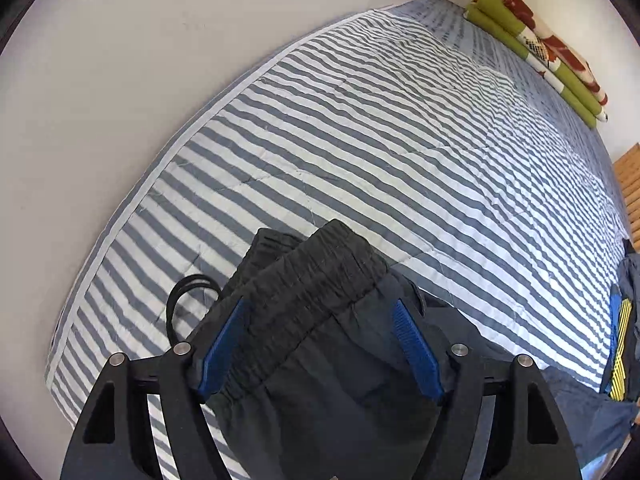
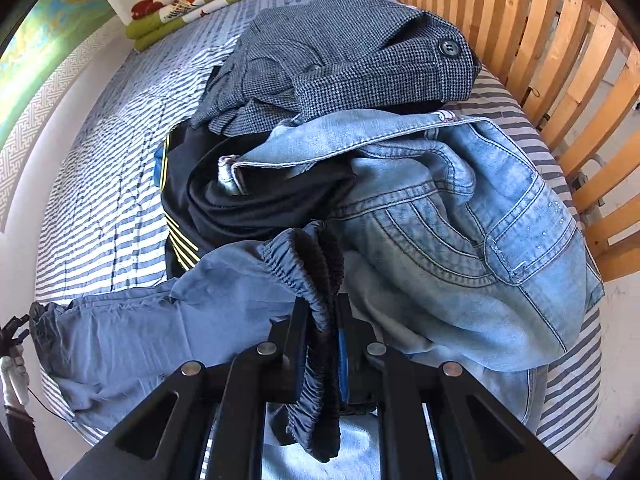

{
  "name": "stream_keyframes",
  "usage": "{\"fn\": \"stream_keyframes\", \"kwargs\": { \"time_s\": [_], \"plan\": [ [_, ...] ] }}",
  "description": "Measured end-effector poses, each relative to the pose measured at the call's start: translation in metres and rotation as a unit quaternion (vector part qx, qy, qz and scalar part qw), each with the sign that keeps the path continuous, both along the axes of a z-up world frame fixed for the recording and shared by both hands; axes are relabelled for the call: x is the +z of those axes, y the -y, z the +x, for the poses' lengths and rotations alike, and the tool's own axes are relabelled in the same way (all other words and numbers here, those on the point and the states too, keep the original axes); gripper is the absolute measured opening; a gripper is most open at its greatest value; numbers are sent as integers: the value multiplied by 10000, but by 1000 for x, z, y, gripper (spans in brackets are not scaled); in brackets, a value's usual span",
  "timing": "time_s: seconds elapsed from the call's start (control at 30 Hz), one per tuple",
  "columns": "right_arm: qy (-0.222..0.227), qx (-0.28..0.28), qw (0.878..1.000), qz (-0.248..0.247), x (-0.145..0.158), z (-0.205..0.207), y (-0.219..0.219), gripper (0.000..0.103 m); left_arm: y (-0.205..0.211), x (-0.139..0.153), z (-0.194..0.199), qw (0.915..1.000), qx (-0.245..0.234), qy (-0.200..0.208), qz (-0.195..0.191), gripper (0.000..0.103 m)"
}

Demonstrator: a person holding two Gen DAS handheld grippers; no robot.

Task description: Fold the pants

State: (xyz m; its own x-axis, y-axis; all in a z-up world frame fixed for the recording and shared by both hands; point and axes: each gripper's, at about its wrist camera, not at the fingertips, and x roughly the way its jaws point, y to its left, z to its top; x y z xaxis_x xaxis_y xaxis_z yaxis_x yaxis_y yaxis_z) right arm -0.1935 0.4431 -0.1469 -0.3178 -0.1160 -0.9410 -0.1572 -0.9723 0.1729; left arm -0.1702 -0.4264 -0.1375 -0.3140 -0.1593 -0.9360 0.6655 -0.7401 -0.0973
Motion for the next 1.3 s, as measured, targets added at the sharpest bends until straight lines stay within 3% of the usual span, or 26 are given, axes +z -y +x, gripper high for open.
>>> {"fn": "stream_keyframes", "kwargs": {
  "time_s": [0.07,0.13,0.17,0.2,0.43,0.53,0.57,0.6,0.67,0.87,0.93,0.97,1.0,1.03,1.1,1.2,1.3],
  "plan": [
    [58,-29,9999,80,-3,-2,1,11,1,-12,-9,9998,-33,170,-82,79],
    [101,-60,9998,128,-5,-3,2,11,0,-23,-18,9997,-119,169,-153,41],
    [114,-73,9998,154,-5,-4,2,11,0,-31,-20,9995,-81,248,-163,4],
    [122,-86,9997,173,-6,-5,3,11,3,-37,-15,9994,-30,280,-213,0],
    [-18,-169,9998,137,3,-3,0,11,33,-9,16,9942,824,-414,-543,0],
    [5,-177,9998,109,2,-3,-1,11,46,-4,17,9965,633,-554,-9,5],
    [29,-187,9998,113,0,-3,-1,11,49,-5,16,9967,554,-554,207,26],
    [42,-186,9997,124,-1,-3,-1,11,48,-4,16,9966,487,-589,308,62],
    [53,-192,9997,130,-2,-4,0,11,41,-2,11,9968,303,-696,266,87],
    [97,-173,9996,193,-4,-7,5,11,21,-25,-28,9997,-56,-194,147,87],
    [114,-170,9996,218,-4,-7,6,11,10,-37,-39,9998,-180,42,-104,86],
    [123,-177,9995,219,-4,-7,6,11,6,-44,-43,9991,-202,177,-315,69],
    [132,-180,9995,223,-4,-6,5,11,1,-49,-46,9984,-242,255,-434,44],
    [140,-178,9995,230,-4,-6,5,11,-3,-54,-48,9983,-279,289,-426,37],
    [149,-168,9994,246,-3,-6,5,11,-12,-54,-48,9975,-415,245,-515,11],
    [125,-154,9995,251,-2,-7,6,11,-11,-42,-40,9976,-216,126,-646,9],
    [86,-149,9996,231,-1,-5,6,11,4,-16,-21,9972,236,-262,-660,8]
  ]
}}
